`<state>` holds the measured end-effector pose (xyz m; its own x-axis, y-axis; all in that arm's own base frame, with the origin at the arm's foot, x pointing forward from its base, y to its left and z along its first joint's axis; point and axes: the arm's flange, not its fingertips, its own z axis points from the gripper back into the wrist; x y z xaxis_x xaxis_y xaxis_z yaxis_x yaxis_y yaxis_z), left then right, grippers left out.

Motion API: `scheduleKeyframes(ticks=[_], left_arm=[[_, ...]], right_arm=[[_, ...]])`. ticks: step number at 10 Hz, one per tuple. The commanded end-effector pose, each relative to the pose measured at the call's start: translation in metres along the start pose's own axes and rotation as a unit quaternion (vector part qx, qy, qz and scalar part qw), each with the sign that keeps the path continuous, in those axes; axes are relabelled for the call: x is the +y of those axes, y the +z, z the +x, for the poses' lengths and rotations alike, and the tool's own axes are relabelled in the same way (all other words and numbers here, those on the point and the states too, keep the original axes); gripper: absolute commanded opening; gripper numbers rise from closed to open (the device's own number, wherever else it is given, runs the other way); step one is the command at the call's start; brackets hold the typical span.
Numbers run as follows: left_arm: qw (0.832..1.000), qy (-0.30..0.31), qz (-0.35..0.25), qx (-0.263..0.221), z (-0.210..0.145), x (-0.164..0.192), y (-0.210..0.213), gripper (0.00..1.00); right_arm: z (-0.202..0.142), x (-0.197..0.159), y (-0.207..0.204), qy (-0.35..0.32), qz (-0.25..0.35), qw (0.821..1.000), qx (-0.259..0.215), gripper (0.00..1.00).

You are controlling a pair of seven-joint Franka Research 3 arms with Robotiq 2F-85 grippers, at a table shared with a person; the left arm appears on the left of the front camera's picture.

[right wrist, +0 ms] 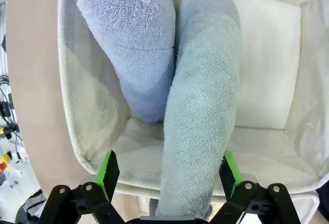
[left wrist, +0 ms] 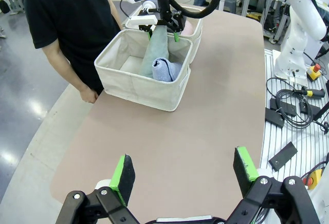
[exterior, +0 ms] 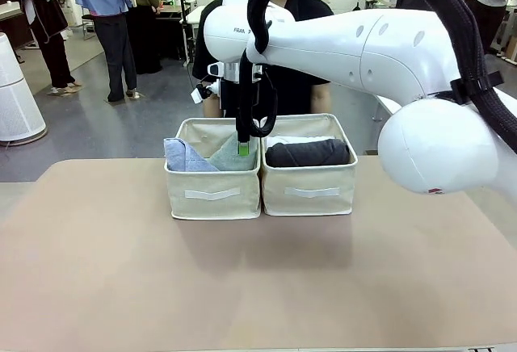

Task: Sort the towels based on their folding style.
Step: Pick up another triangle-folded towel from the table and place it in the left Fabric basket.

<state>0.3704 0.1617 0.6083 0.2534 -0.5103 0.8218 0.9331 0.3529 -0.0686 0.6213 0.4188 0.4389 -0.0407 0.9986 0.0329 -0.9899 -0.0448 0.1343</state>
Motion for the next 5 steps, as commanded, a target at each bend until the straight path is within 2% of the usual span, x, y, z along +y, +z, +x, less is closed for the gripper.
scheduleKeyframes(ticks=[1, 5], left_arm=[[1.0, -0.007, -0.003, -0.009, 0.0, 0.0, 0.001, 1.0], [1.0, -0.007, -0.003, -0.009, 0.0, 0.0, 0.001, 1.0]], right_arm=[[0.002, -0.004, 0.002, 0.006, 0.014, 1.0, -0.006, 1.0], [0.002, -0.004, 0.012, -0.001, 0.0, 1.0, -0.009, 1.0]])
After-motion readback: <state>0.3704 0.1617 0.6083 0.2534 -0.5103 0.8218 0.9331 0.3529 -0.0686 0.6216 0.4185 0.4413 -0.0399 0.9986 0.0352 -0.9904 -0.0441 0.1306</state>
